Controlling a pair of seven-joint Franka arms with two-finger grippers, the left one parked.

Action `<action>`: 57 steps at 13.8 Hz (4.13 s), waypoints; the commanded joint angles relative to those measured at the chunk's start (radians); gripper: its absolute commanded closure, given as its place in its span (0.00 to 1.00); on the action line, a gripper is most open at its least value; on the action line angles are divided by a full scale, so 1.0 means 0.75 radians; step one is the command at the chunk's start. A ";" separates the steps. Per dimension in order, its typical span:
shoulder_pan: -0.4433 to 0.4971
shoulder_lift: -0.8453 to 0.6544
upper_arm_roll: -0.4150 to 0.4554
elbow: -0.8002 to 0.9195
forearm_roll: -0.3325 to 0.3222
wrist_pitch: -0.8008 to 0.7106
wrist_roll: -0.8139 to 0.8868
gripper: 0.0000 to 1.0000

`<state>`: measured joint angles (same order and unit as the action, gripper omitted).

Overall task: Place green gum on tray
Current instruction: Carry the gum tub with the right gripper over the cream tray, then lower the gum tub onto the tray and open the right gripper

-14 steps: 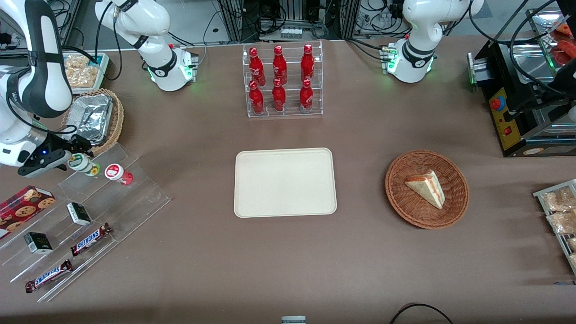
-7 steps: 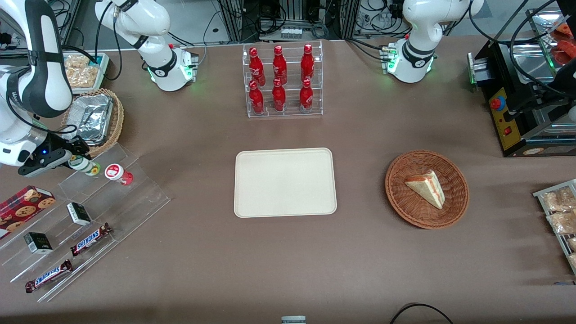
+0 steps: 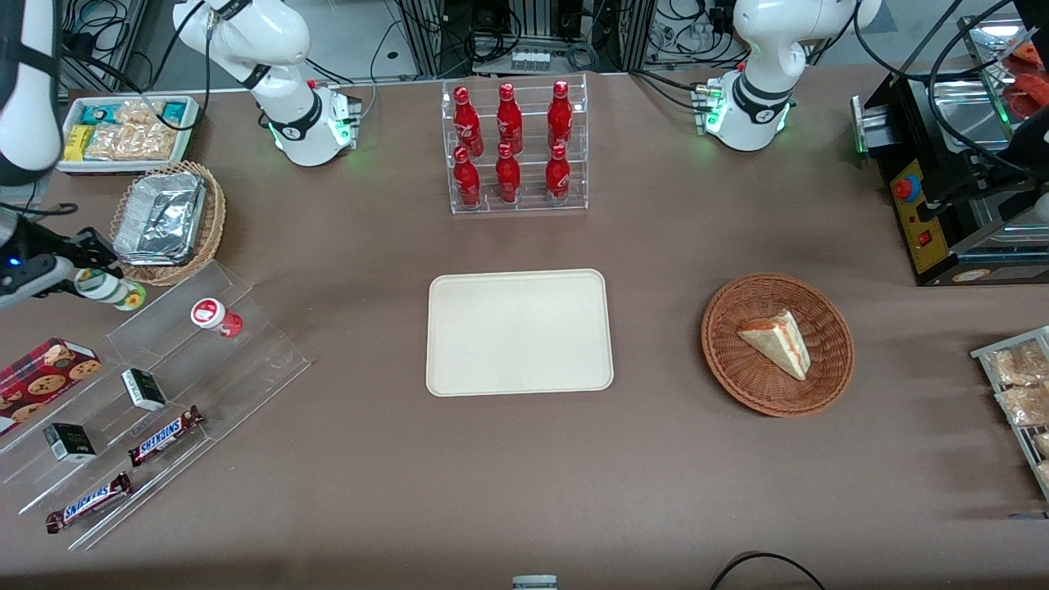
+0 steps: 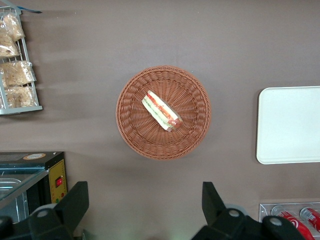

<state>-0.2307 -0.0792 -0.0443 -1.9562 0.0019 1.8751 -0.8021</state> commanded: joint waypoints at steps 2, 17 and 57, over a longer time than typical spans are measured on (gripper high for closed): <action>0.180 0.028 0.008 0.223 -0.003 -0.223 0.211 1.00; 1.103 0.424 0.006 0.432 0.114 -0.030 1.707 1.00; 1.200 0.536 -0.004 0.246 0.110 0.417 1.950 0.00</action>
<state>0.7089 0.4585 -0.0548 -1.6528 0.0784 2.2033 0.7300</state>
